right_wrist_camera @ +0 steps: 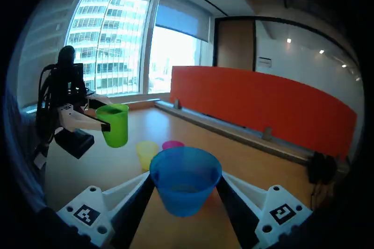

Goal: Pour water

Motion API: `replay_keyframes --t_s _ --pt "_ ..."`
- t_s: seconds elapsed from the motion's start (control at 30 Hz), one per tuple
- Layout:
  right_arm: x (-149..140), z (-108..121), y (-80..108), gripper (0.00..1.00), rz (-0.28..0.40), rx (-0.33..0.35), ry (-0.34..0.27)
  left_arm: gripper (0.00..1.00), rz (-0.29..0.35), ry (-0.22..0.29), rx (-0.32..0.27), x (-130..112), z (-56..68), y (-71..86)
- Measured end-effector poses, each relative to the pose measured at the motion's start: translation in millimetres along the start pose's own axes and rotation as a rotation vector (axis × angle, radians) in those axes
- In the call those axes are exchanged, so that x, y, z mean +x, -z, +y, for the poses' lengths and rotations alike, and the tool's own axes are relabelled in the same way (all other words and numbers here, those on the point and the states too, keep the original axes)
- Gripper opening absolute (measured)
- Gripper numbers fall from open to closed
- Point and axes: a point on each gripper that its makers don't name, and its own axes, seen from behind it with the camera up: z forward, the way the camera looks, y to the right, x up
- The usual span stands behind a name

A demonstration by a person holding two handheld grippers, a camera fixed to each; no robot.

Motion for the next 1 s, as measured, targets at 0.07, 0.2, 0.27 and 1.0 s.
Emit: replay_keyframes --t_s 0.07,0.2,0.27,1.0 --pt "4.8 -0.4 2.0 0.90 0.015 -0.004 -0.002 0.87 0.009 -0.003 0.001 2.7 2.2 0.6" --pt "13.1 -0.7 6.0 0.90 0.037 -0.011 -0.001 0.87 0.017 -0.009 -0.002 8.2 6.9 0.6" --pt "16.2 -1.1 7.4 0.90 0.045 -0.012 0.000 0.87 0.023 -0.011 0.000 11.2 8.2 0.6" --pt "39.6 -4.5 22.6 0.90 0.088 -0.021 0.041 0.87 0.014 -0.039 -0.027 14.9 26.9 1.9"
